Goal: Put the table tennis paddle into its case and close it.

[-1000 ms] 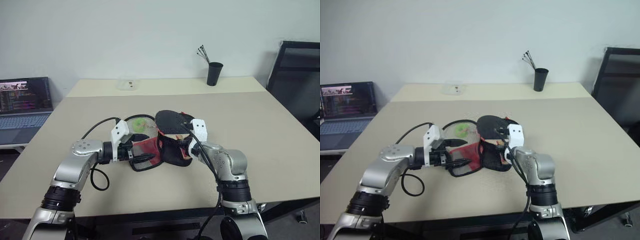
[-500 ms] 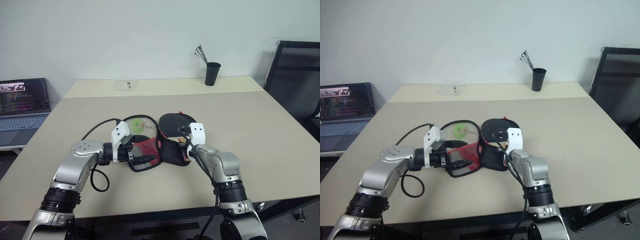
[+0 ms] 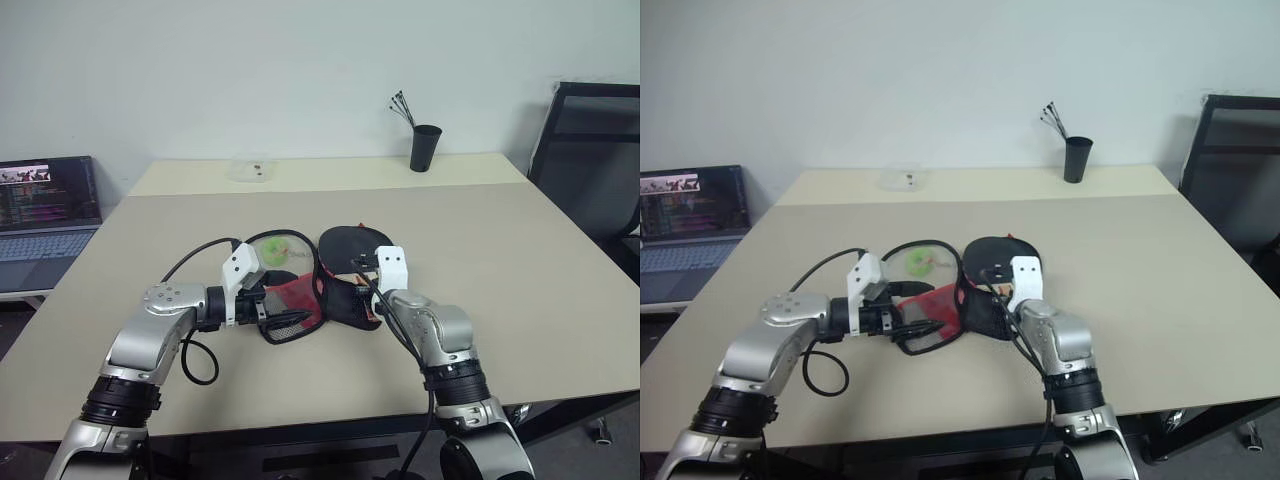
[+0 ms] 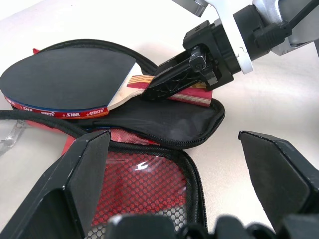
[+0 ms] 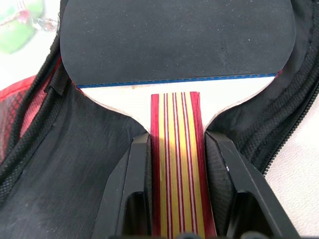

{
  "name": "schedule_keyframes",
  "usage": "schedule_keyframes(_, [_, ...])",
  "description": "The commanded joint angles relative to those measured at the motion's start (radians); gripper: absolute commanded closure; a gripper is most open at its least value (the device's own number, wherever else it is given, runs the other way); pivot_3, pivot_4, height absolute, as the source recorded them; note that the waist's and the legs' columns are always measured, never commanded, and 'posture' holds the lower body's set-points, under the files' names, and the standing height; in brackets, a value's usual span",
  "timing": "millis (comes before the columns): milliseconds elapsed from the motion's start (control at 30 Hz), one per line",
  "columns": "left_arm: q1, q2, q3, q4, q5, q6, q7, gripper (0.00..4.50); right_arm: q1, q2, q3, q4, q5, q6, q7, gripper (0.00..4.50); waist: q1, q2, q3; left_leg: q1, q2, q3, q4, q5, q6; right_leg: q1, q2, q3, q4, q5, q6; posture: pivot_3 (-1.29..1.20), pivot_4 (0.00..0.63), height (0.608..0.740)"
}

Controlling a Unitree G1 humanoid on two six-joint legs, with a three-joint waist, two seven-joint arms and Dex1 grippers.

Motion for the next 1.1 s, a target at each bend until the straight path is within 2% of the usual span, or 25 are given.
schedule_keyframes(33, [-0.006,0.009,0.031,-0.035,-0.017,-0.017,-0.001,0.00,-0.003,-0.004,0.001,-0.001,-0.015,-0.018,-0.002,3.37,0.000,0.000,0.000,0.000,0.000,0.000,0.000,0.000,0.000,0.000,0.000,0.000,0.000,0.000,0.000,0.00,0.150,0.740])
schedule_keyframes(100, [-0.007,0.009,0.030,-0.031,-0.016,-0.020,-0.002,0.00,0.002,0.001,-0.004,-0.014,-0.007,-0.017,0.001,2.66,0.000,0.000,0.000,0.000,0.000,0.000,0.000,0.000,0.000,0.000,0.000,0.000,0.000,0.000,0.000,0.00,0.150,0.740])
schedule_keyframes(133, [-0.008,0.008,0.029,-0.029,-0.015,-0.021,-0.002,0.00,0.003,0.003,-0.005,-0.022,-0.004,-0.016,0.004,2.48,0.000,0.000,0.000,0.000,0.000,0.000,0.000,0.000,0.000,0.000,0.000,0.000,0.000,0.000,0.000,0.00,0.150,0.740])
schedule_keyframes(200, [-0.007,0.008,0.028,-0.029,-0.014,-0.023,-0.002,0.00,0.004,0.005,-0.002,-0.043,0.005,-0.001,0.014,1.84,0.000,0.000,0.000,0.000,0.000,0.000,0.000,0.000,0.000,0.000,0.000,0.000,0.000,0.000,0.000,0.00,0.150,0.740])
schedule_keyframes(333, [-0.006,0.009,0.028,-0.027,-0.013,-0.026,-0.003,0.00,0.019,-0.001,-0.004,-0.124,0.064,0.097,0.079,0.52,0.000,0.000,0.000,0.000,0.000,0.000,0.000,0.000,0.000,0.000,0.000,0.000,0.000,0.000,0.000,0.00,0.150,0.740])
schedule_keyframes(633, [-0.004,0.017,0.030,-0.018,-0.011,-0.035,-0.010,0.00,0.093,-0.066,-0.015,-0.283,0.156,0.272,0.177,0.52,0.001,0.000,0.000,0.000,0.000,0.000,-0.001,0.000,0.000,0.000,0.000,0.000,-0.001,0.000,0.000,0.00,0.150,0.740])
schedule_keyframes(1100, [0.005,0.017,0.032,-0.012,-0.006,-0.039,-0.002,0.00,0.087,0.009,-0.031,-0.320,0.194,0.306,0.191,0.52,0.001,0.000,0.000,0.000,0.000,0.000,-0.001,0.000,0.000,0.000,0.000,0.000,-0.001,0.000,0.000,0.00,0.150,0.740])
